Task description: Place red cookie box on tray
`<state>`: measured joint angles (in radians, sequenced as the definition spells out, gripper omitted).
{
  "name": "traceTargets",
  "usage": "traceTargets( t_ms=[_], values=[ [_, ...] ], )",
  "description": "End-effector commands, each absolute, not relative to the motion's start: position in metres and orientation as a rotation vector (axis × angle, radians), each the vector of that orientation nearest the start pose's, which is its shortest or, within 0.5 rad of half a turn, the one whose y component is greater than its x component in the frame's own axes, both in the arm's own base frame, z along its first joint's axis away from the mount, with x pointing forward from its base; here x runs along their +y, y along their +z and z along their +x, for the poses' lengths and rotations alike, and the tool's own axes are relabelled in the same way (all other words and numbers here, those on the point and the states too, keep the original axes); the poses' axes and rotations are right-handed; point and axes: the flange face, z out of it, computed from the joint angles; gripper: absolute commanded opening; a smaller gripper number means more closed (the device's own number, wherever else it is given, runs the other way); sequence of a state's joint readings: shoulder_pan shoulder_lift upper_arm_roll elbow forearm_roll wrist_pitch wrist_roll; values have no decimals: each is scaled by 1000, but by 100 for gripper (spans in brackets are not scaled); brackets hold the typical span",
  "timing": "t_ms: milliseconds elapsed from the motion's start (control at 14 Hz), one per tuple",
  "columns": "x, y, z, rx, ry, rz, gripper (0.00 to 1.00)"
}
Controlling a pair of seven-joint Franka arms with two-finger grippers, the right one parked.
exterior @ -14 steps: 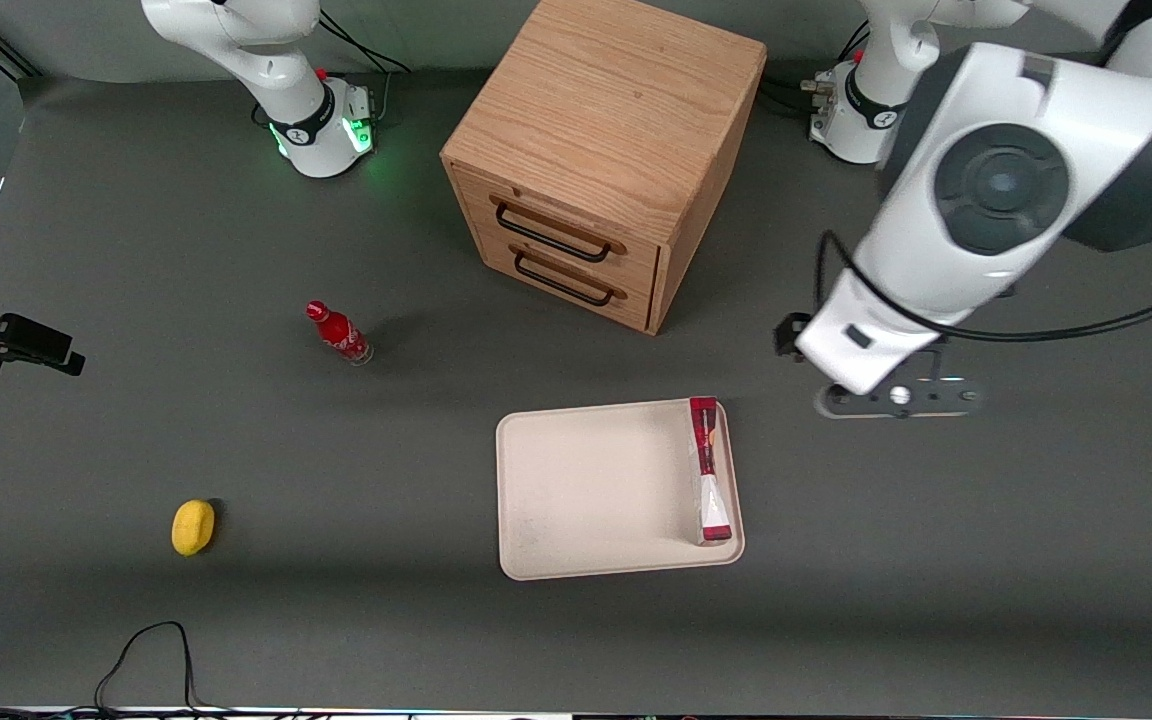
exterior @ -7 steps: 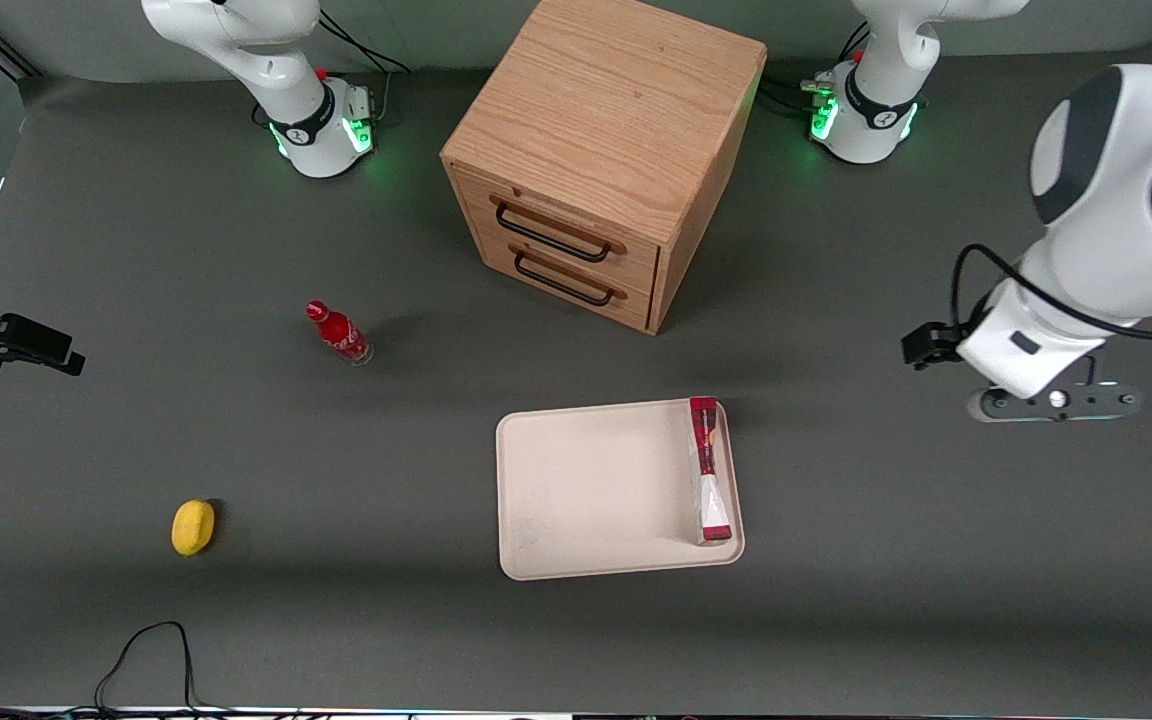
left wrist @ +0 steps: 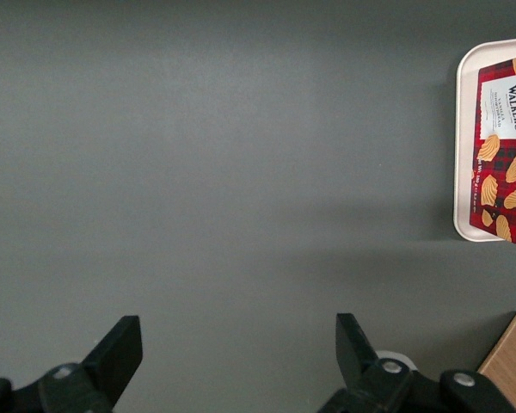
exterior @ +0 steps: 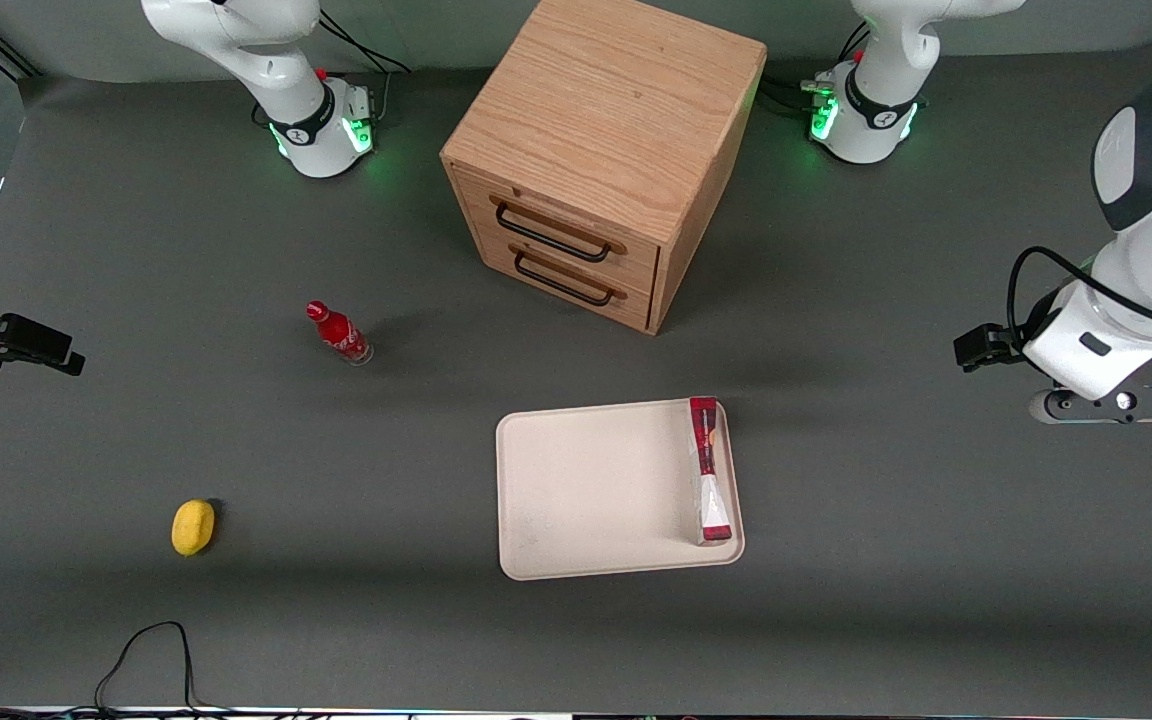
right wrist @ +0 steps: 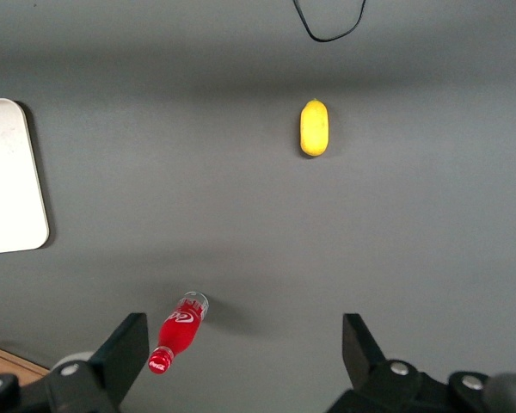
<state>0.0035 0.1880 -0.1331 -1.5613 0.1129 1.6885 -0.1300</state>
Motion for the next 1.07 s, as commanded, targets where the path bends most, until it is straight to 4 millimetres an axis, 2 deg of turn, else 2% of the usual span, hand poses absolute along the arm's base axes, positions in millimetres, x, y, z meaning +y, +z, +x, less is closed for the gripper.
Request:
traceTargets(
  t_ms=[0,214,571,786,1000],
  values=[
    [-31,541,595,47,19,-3050,100],
    [-28,558,589,47,-19,-3107,100],
    [-23,564,588,15,23,-3127,100],
    [-18,568,586,2,132,-3167,100],
    [-19,570,584,5,132,-3167,100]
  ],
)
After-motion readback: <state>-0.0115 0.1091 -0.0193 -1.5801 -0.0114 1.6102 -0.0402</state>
